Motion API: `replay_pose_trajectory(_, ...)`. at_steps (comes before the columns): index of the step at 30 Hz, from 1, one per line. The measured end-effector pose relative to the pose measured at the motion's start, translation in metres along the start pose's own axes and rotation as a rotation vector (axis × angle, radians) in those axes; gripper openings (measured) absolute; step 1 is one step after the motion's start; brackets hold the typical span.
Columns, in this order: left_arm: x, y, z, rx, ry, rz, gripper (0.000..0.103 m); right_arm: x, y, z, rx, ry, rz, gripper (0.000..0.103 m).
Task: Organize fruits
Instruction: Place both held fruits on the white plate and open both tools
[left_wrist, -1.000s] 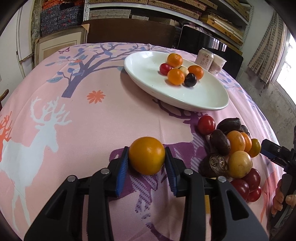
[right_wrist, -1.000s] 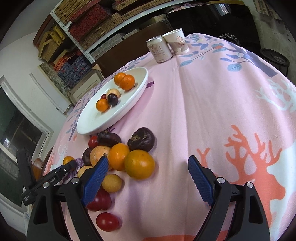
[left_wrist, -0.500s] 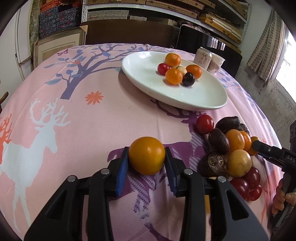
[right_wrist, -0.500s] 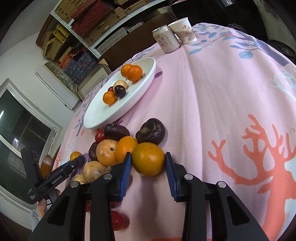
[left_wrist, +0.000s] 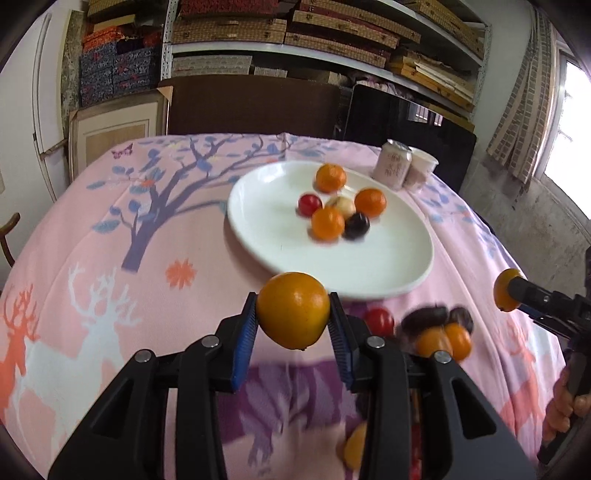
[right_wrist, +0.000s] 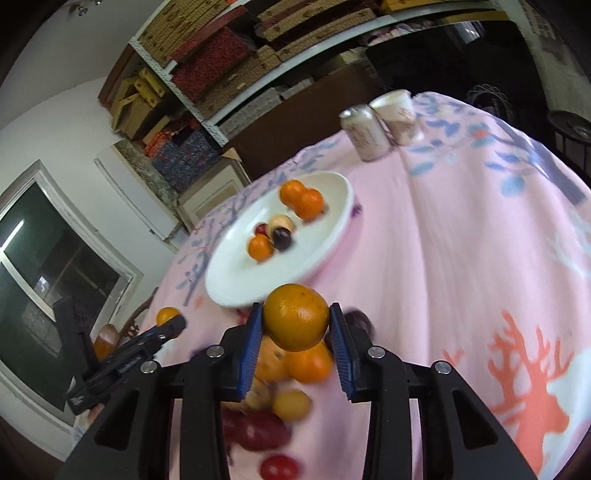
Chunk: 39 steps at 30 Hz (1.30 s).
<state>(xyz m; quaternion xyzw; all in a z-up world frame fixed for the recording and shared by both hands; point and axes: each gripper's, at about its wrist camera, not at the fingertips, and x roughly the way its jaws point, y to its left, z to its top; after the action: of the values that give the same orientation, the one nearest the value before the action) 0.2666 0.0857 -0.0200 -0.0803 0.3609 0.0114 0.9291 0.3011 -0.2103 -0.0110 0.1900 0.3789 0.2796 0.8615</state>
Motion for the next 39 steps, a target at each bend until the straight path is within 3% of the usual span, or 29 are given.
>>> replay_pose_trajectory(5,0.033,-0.006,0.035,-0.033,0.007,-0.002,0.036,0.044,0.026,0.036,-0.056,0.018,-0.006,0.037)
replay_pose_trajectory(9,0.061,-0.006,0.036,-0.042,0.032,0.0,0.037,0.074,0.02,0.038,-0.041,0.03,-0.024,0.039)
replay_pose_trajectory(11,0.073,-0.003,0.033,-0.038,0.058,-0.002,0.037,0.077,0.014,0.038,-0.039,0.031,-0.023,0.044)
replay_pose_trajectory(13,0.074,-0.001,0.034,-0.046,0.046,-0.015,0.038,0.071,0.009,0.039,-0.014,-0.008,-0.008,0.062)
replay_pose_trajectory(14,0.074,0.0,0.034,-0.05,0.046,-0.021,0.043,0.066,0.009,0.039,-0.011,-0.024,-0.008,0.062)
replay_pose_trajectory(18,0.058,-0.003,0.033,-0.045,-0.007,0.004,0.063,0.05,0.01,0.034,-0.031,-0.066,-0.019,0.062)
replay_pose_trajectory(22,0.036,-0.005,0.027,-0.032,-0.037,-0.003,0.066,0.039,0.009,0.026,-0.044,-0.086,-0.043,0.067)
replay_pose_trajectory(24,0.026,-0.005,0.019,-0.028,-0.049,0.006,0.073,0.035,0.005,0.019,-0.039,-0.081,-0.055,0.067)
replay_pose_trajectory(30,0.003,-0.001,-0.018,-0.005,-0.017,0.038,0.075,0.015,-0.012,-0.006,0.013,-0.069,-0.08,0.075)
replay_pose_trajectory(33,-0.011,0.004,-0.033,-0.02,-0.021,0.053,0.084,0.003,-0.022,-0.015,0.055,-0.085,-0.081,0.08)
replay_pose_trajectory(39,-0.047,0.004,-0.068,-0.029,-0.025,-0.024,0.085,-0.002,-0.038,-0.024,0.133,-0.064,-0.075,0.08)
